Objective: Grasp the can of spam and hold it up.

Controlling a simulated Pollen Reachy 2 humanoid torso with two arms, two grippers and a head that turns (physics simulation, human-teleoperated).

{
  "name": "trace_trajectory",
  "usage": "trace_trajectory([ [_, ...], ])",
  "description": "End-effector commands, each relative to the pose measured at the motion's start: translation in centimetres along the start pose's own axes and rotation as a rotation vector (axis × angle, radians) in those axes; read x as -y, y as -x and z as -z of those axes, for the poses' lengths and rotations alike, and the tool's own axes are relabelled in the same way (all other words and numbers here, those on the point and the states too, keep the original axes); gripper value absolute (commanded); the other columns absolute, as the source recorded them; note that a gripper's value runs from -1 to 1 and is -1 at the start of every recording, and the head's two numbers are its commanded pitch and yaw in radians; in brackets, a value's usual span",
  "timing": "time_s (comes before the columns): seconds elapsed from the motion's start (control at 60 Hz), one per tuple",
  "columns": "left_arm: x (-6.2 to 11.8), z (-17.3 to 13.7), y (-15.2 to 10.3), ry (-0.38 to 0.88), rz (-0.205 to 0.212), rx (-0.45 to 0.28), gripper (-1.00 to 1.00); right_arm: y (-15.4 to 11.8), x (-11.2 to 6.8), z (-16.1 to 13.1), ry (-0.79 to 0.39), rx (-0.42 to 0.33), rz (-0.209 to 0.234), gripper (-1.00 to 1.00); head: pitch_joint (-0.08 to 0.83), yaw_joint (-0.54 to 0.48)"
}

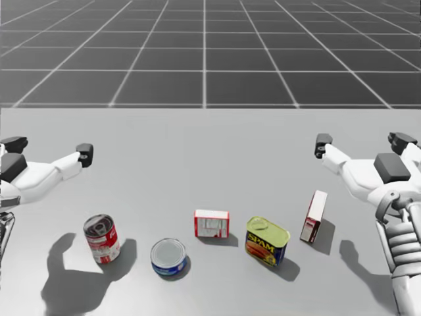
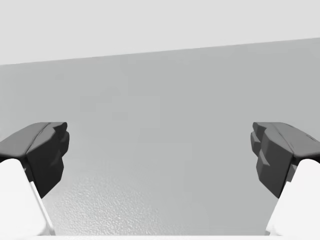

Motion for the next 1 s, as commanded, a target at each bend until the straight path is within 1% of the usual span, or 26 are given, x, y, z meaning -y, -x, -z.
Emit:
trace_trajectory([
  [0.017,-0.1,0.0,-0.1,-0.01,0.004,-0.002,-1.0,0.0,0.0,0.0,0.003,0.001,-0.006,-1.0,0.523,-0.04],
  [0.217,-0.2,0.0,-0.2,-0.011,0.003,0.0,-1.0,0.1,-0.1,0.1,0.007,-0.003,-0.008,-1.0,0.625,-0.16],
  [0.417,-0.1,-0.1,-0.3,-0.007,0.0,0.004,-1.0,0.2,-0.1,0.1,0.006,-0.005,-0.01,-1.0,0.692,-0.2],
  [0.533,-0.1,-0.1,-0.3,-0.01,-0.001,0.006,-1.0,0.1,-0.1,0.1,-0.001,-0.005,-0.006,-1.0,0.701,-0.21],
  [0.617,-0.1,-0.1,-0.4,-0.013,-0.004,0.007,-1.0,-0.5,0.1,-0.2,-0.031,-0.013,0.004,-1.0,0.698,-0.21],
  [0.633,-0.1,-0.1,-0.4,-0.014,-0.006,0.008,-1.0,-0.9,0.1,-0.6,-0.065,-0.029,0.02,-1.0,0.695,-0.21],
  [0.683,-0.2,-0.1,-0.4,-0.015,-0.009,0.009,-1.0,-1.3,0.1,-1.2,-0.097,-0.032,0.027,-1.0,0.69,-0.21],
  [0.717,-0.2,-0.2,-0.4,-0.017,-0.011,0.011,-1.0,-2.0,0.0,-2.1,-0.145,-0.037,0.042,-1.0,0.687,-0.21],
  [0.733,-0.2,-0.2,-0.5,-0.017,-0.011,0.012,-1.0,-2.1,-0.1,-2.4,-0.157,-0.039,0.044,-1.0,0.687,-0.21],
  [0.75,-0.2,-0.1,-0.5,-0.019,-0.012,0.012,-1.0,-2.6,-0.5,-3.3,-0.199,-0.032,0.044,-1.0,0.686,-0.21],
  [0.8,-0.2,-0.2,-0.5,-0.02,-0.013,0.012,-1.0,-2.9,-0.9,-4.1,-0.242,-0.02,0.029,-1.0,0.685,-0.21],
  [0.817,-0.2,-0.2,-0.5,-0.02,-0.013,0.012,-1.0,-3.1,-1.4,-5.0,-0.276,-0.018,0.026,-1.0,0.686,-0.21],
  [0.883,-0.3,-0.2,-0.5,-0.02,-0.015,0.011,-1.0,-3.4,-2.2,-6.3,-0.348,0.005,0.011,-1.0,0.688,-0.21],
  [0.917,-0.2,-0.2,-0.4,-0.02,-0.016,0.01,-1.0,-3.3,-2.6,-7.1,-0.378,0.005,-0.003,-1.0,0.687,-0.22],
  [0.967,-0.3,-0.2,-0.4,-0.021,-0.015,0.01,-1.0,-3.1,-3.1,-8.3,-0.405,0.03,-0.057,-1.0,0.686,-0.22],
  [1.0,-0.3,-0.2,-0.4,-0.022,-0.016,0.009,-1.0,-2.9,-3.3,-8.8,-0.415,0.035,-0.067,-1.0,0.685,-0.22],
])
